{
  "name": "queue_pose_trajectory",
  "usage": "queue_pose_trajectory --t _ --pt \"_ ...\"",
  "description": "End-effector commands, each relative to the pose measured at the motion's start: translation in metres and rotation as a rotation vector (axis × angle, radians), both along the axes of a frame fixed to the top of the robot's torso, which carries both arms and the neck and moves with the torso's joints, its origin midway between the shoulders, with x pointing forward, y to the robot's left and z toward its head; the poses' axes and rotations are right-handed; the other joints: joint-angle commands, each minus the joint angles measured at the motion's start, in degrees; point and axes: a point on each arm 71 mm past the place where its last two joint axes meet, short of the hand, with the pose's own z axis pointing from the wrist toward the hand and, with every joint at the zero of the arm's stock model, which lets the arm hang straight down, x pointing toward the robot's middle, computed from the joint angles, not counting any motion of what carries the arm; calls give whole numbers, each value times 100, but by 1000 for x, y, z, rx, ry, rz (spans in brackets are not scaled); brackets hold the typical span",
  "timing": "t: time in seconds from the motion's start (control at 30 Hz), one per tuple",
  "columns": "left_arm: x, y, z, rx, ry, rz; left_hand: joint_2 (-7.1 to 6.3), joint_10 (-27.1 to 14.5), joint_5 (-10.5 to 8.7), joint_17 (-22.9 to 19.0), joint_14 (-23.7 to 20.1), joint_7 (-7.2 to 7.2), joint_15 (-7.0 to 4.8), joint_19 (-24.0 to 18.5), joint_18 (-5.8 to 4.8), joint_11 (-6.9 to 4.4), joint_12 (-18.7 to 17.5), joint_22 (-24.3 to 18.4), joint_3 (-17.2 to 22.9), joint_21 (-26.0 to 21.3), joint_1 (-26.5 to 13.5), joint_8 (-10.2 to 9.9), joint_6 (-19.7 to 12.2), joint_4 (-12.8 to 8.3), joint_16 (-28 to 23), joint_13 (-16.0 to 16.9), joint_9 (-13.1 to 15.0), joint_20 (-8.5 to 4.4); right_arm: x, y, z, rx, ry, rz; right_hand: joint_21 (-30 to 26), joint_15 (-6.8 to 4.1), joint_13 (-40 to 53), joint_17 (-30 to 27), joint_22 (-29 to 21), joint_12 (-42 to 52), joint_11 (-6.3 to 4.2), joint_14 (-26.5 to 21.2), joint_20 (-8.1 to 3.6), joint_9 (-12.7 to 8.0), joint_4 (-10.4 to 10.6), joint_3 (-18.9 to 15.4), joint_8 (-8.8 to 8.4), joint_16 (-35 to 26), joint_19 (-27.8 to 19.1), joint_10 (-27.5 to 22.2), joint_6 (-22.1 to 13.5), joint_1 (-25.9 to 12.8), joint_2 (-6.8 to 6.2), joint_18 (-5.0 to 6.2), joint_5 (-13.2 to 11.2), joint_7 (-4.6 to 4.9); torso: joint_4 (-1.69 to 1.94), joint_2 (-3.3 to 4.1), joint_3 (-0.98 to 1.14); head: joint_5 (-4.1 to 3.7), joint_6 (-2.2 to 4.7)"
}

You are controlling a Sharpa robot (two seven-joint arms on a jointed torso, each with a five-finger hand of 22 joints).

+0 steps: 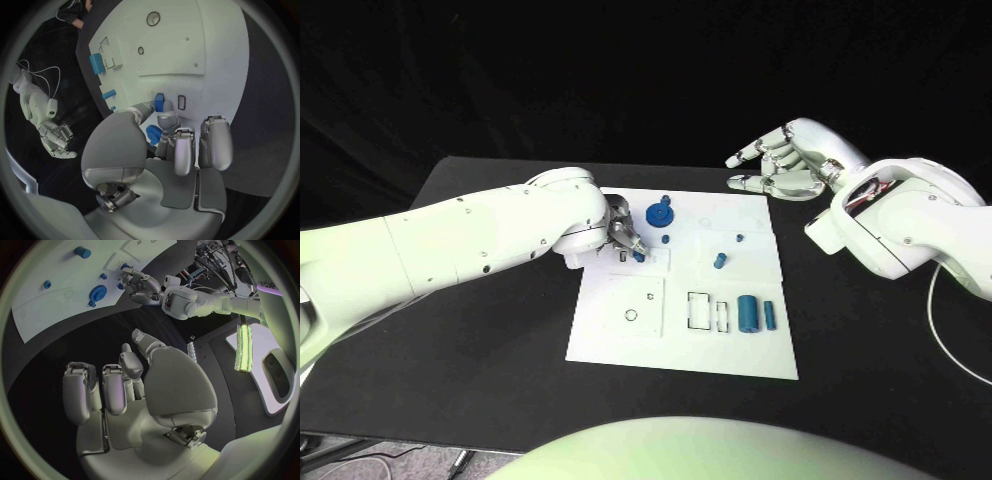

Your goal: Assemble the parts on the task board

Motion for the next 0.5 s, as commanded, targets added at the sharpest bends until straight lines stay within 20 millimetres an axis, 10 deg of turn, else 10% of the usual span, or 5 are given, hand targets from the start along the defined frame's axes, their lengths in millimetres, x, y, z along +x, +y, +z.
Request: queue_pose_trajectory --t 0.03,0.5 --pt "-2 2 -3 63 21 -3 52 33 31 1510 605 -16 -43 83 -92 -5 17 429 899 33 11 21 13 -875 18 6 5 6 -1 2 -1 -4 4 17 -25 -17 -4 527 271 5 -17 385 -15 -7 27 -4 27 -24 -32 -7 52 -14 15 76 -22 5 -3 1 1 1 -9" --pt "-7 -3 -5 76 50 -38 -76 172 397 1510 605 -79 -73 109 -104 -52 123 483 907 69 -262 147 74 -895 18 140 83 -22 -2 2 -1 -4 7 20 -27 -16 -7 522 269 3 -17 384 -15 -7 31 -10 27 -28 -33 -9 52 -14 15 76 -15 5 1 3 0 -4 -21"
